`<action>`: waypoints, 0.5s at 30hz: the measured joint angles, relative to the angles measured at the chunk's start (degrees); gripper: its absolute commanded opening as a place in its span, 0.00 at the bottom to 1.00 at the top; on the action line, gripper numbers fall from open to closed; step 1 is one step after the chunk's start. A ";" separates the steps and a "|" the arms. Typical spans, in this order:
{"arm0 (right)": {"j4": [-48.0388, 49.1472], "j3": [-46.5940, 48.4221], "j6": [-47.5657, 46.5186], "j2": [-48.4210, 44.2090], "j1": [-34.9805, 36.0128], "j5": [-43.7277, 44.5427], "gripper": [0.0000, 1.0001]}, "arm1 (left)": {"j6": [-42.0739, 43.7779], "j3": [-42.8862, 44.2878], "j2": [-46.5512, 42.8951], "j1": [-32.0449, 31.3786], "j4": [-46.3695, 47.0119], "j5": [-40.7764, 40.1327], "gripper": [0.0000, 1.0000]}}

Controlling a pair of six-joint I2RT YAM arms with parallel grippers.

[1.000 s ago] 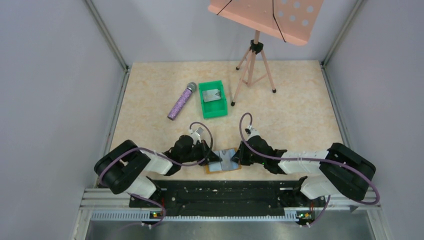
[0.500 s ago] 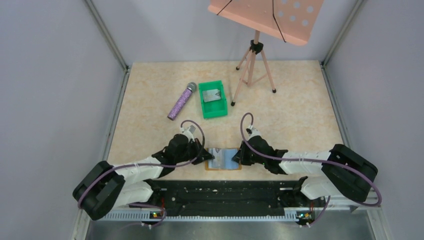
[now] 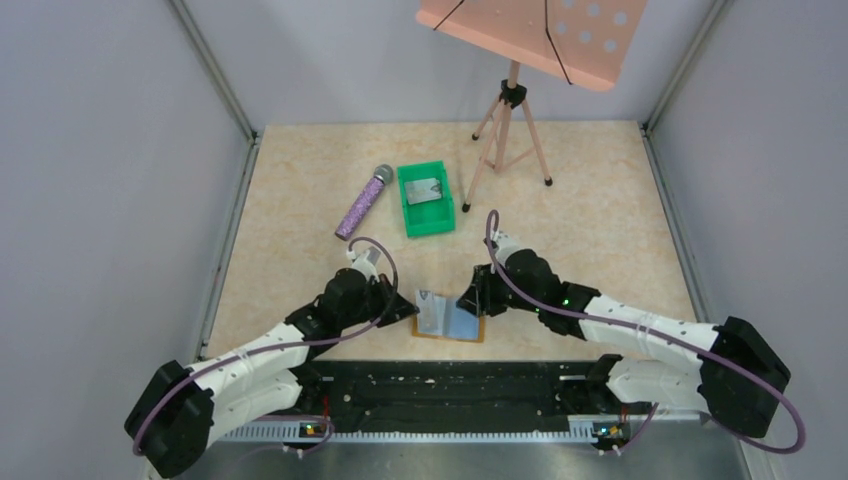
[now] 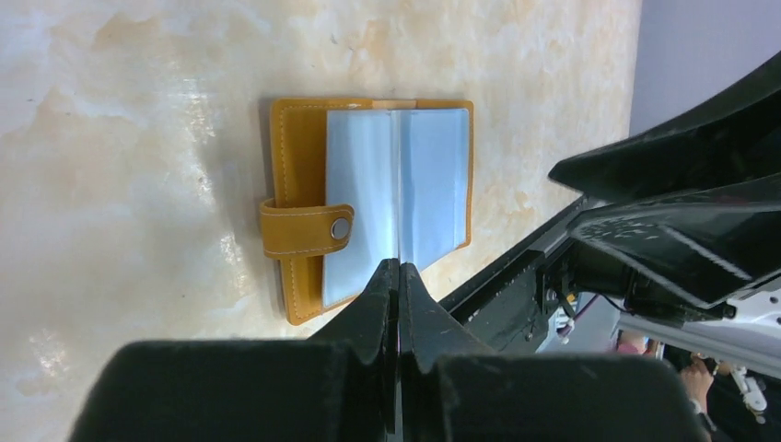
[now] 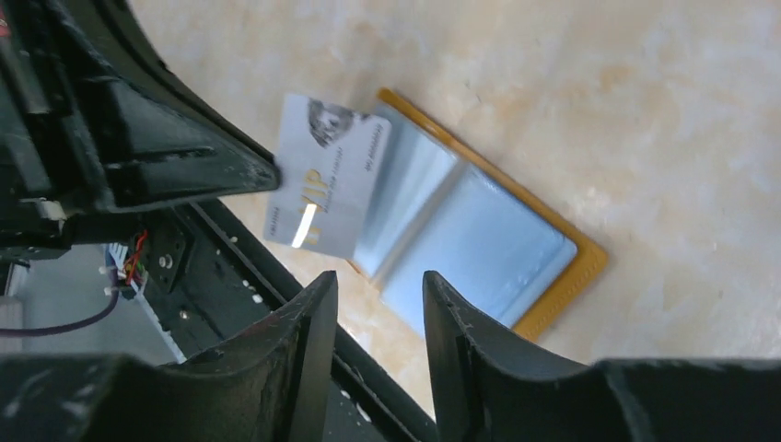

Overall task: Take the credit cards out of the card holder
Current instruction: Remove the credit card from the card holder.

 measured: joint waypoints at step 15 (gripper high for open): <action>-2.58 11.34 -24.59 7.63 -12.15 -31.93 0.64 | 9.92 1.90 -4.26 0.00 -0.50 16.17 0.00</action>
